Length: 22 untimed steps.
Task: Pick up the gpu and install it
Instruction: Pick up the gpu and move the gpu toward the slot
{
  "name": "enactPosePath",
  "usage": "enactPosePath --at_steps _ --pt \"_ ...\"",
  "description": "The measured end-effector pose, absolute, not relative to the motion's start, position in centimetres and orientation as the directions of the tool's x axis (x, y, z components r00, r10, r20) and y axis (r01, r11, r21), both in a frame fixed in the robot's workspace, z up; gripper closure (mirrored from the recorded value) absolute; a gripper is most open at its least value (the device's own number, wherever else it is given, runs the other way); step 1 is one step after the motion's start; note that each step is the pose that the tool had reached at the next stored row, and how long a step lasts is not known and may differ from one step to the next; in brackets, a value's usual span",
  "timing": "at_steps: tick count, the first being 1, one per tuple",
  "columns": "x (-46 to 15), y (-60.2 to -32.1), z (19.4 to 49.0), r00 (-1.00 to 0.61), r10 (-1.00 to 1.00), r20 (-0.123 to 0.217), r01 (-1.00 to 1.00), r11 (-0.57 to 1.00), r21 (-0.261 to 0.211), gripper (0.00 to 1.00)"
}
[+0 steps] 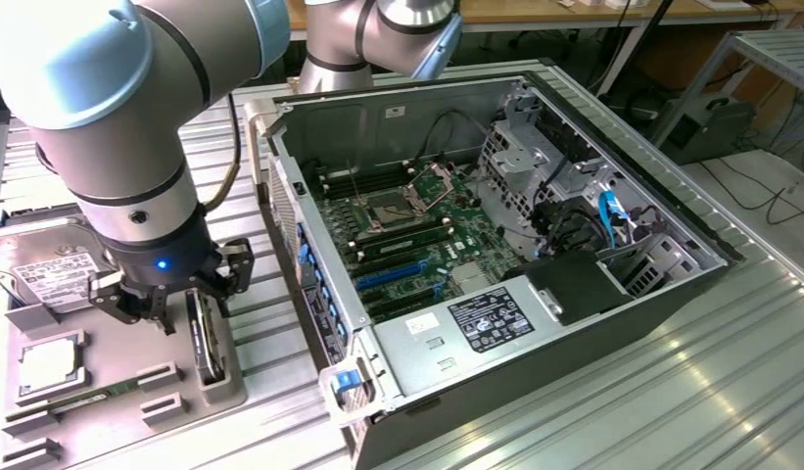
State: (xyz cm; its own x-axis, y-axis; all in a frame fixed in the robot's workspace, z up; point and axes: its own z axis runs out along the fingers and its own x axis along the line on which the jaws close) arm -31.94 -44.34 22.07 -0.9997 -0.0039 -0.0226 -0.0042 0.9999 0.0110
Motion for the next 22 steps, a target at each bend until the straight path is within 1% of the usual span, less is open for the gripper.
enactPosePath --at_steps 11,12,13,15,16,22 --pt "-31.93 -43.88 22.01 -1.000 -0.004 -0.023 -0.004 1.000 0.011 0.40" --pt "-31.93 -43.88 22.01 -1.000 -0.004 -0.023 -0.004 1.000 0.011 0.41" --pt "-31.93 -43.88 22.01 -1.000 -0.004 -0.023 -0.004 1.000 0.011 0.48" --pt "-31.93 -43.88 22.01 -1.000 -0.004 -0.023 -0.004 1.000 0.011 0.48" --pt "-31.93 -43.88 22.01 -1.000 -0.004 -0.023 -0.004 1.000 0.011 0.55" --pt "-31.76 -43.88 22.00 -1.000 -0.004 -0.023 -0.004 1.000 0.011 0.55"
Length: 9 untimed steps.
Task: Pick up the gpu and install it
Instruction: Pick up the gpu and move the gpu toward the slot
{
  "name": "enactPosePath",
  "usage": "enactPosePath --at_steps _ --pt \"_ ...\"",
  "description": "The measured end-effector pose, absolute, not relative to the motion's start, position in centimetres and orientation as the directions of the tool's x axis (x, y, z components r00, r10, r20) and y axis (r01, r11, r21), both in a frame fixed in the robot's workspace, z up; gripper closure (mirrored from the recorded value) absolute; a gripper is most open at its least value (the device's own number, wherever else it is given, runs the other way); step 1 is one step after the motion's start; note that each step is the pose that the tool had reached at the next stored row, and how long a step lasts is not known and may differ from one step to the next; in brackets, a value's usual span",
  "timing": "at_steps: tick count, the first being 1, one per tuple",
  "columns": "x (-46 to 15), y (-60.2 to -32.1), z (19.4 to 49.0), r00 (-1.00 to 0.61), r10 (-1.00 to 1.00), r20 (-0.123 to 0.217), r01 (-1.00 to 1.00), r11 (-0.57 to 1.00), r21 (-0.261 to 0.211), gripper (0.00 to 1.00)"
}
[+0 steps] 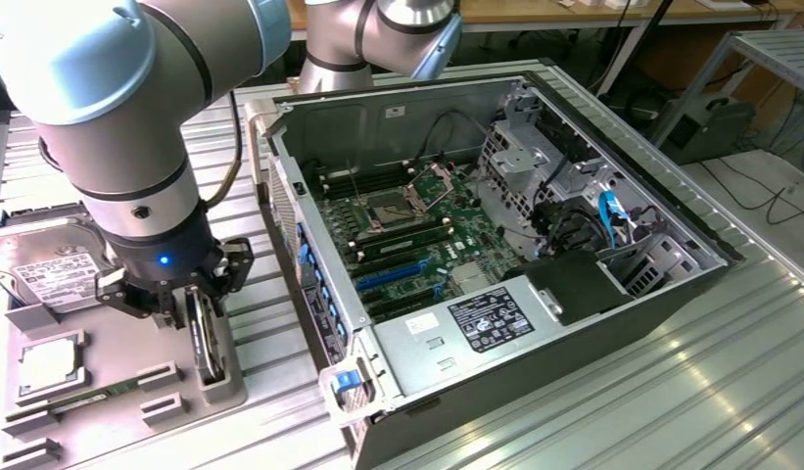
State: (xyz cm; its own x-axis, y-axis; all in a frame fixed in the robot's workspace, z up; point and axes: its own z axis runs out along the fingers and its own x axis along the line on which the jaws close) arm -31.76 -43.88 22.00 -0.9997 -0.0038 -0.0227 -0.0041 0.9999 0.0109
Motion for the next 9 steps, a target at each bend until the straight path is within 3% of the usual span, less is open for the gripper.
enactPosePath --at_steps 4,7,9 --pt "-31.76 -43.88 22.01 -1.000 -0.004 -0.023 -0.004 1.000 0.011 0.56" --pt "-31.75 -43.88 22.00 -1.000 -0.004 -0.023 -0.004 1.000 0.011 0.69" --pt "-31.75 -43.88 22.00 -1.000 -0.004 -0.023 -0.004 1.000 0.011 0.69"
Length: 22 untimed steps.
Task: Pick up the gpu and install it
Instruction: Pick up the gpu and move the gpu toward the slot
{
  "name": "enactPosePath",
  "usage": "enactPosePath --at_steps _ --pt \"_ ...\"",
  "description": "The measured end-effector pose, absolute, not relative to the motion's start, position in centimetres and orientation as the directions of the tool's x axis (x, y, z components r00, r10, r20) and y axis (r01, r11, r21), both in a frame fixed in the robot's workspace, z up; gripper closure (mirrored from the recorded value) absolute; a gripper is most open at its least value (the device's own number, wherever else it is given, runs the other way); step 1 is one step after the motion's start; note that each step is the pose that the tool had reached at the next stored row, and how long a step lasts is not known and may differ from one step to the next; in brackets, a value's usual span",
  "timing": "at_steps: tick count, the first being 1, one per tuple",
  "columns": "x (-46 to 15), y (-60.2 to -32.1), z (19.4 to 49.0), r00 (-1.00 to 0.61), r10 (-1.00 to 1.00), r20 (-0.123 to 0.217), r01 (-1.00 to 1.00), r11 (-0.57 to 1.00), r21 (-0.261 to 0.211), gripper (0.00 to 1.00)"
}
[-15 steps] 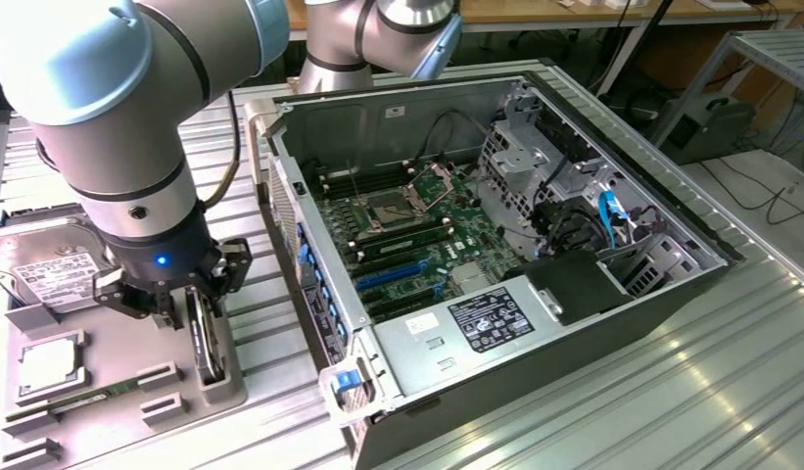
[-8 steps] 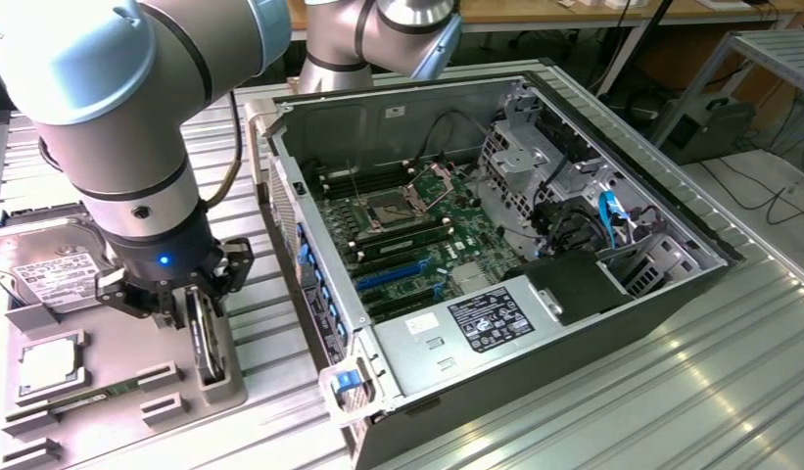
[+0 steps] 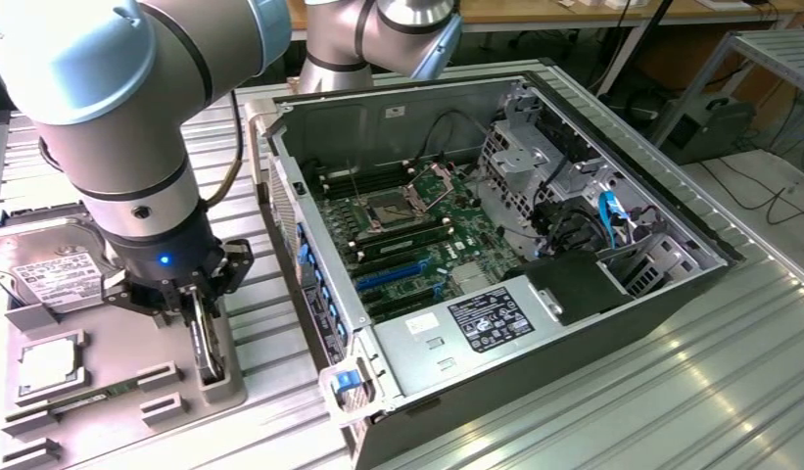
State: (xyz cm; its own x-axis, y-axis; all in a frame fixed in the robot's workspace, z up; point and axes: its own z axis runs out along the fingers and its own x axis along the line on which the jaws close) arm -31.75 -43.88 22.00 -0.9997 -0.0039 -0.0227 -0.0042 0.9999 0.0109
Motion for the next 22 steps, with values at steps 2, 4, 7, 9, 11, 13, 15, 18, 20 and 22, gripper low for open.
enactPosePath --at_steps 2,4,7,9,11,13,15,18,20,22 --pt "-31.73 -43.88 22.01 -1.000 -0.004 -0.023 -0.004 1.000 0.011 0.69" --pt "-31.72 -43.88 22.01 -1.000 -0.004 -0.023 -0.004 1.000 0.011 0.69" --pt "-31.70 -43.88 22.01 -1.000 -0.004 -0.023 -0.004 1.000 0.011 0.69" --pt "-31.70 -43.88 22.01 -1.000 -0.004 -0.023 -0.004 1.000 0.011 0.69" --pt "-31.68 -43.88 22.01 -1.000 -0.004 -0.022 -0.004 1.000 0.011 0.69" --pt "-31.65 -43.89 22.01 -1.000 -0.004 -0.019 -0.004 1.000 0.012 0.69" --pt "-31.62 -43.88 22.01 -1.000 -0.004 -0.014 -0.004 1.000 0.012 0.69" --pt "-31.57 -43.88 22.01 -1.000 -0.004 -0.007 -0.004 1.000 0.013 0.69" --pt "-31.56 -43.88 22.02 -1.000 -0.004 -0.007 -0.004 1.000 0.013 0.69" --pt "-31.56 -43.89 22.01 -1.000 -0.004 -0.007 -0.004 1.000 0.014 0.69"
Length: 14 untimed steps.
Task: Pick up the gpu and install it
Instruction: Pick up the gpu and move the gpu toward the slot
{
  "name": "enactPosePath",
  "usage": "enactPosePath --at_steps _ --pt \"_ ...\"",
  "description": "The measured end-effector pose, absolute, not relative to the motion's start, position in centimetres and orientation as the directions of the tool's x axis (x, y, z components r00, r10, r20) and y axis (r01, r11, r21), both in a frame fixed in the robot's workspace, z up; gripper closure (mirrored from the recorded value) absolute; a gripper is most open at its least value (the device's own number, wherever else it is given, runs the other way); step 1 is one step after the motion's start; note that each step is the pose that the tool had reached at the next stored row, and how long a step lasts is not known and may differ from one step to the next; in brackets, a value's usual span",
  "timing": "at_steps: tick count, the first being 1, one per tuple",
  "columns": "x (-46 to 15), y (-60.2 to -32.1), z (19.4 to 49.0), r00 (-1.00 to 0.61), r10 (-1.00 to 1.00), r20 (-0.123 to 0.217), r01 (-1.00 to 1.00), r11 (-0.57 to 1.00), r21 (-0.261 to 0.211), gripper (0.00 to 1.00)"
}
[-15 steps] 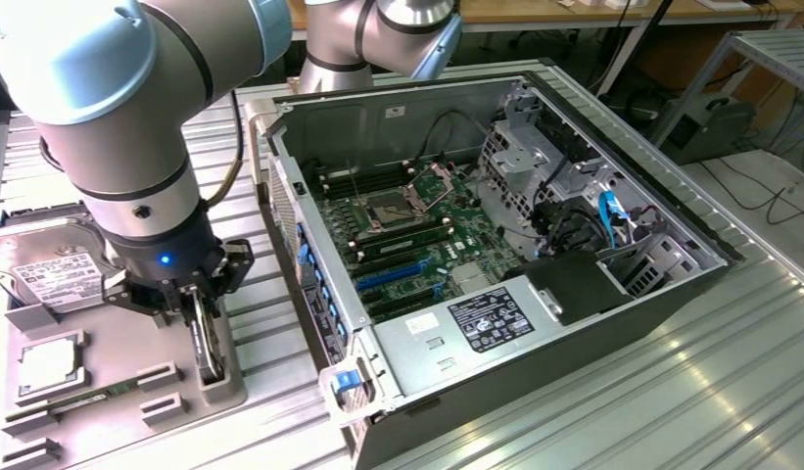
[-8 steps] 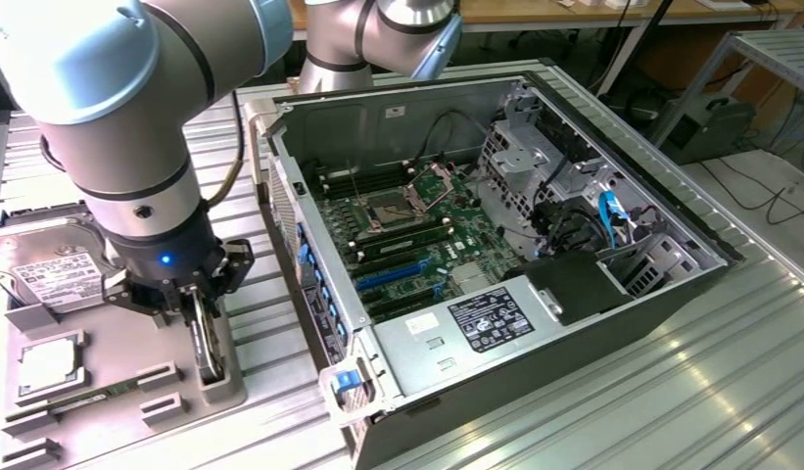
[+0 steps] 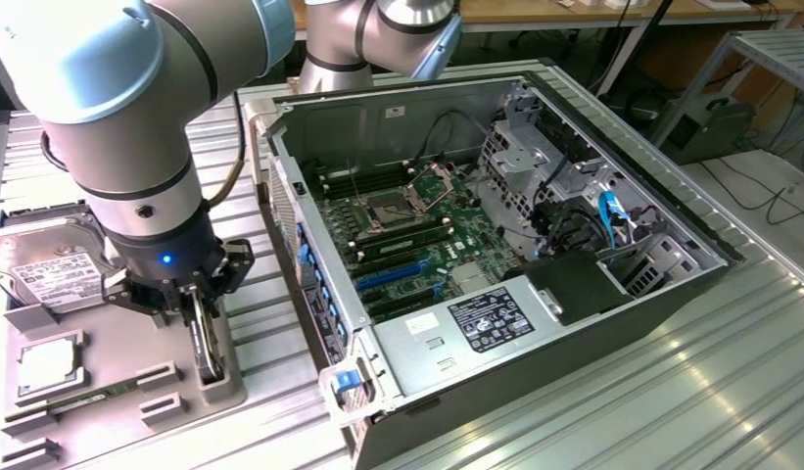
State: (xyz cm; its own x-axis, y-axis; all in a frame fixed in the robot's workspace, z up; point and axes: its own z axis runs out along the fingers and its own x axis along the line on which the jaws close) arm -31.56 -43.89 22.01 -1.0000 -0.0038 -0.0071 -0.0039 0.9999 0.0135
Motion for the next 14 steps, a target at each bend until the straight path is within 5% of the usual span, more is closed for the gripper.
enactPosePath --at_steps 14 --pt "-31.56 -43.88 22.33 -1.000 -0.004 -0.007 -0.004 1.000 0.013 0.69"
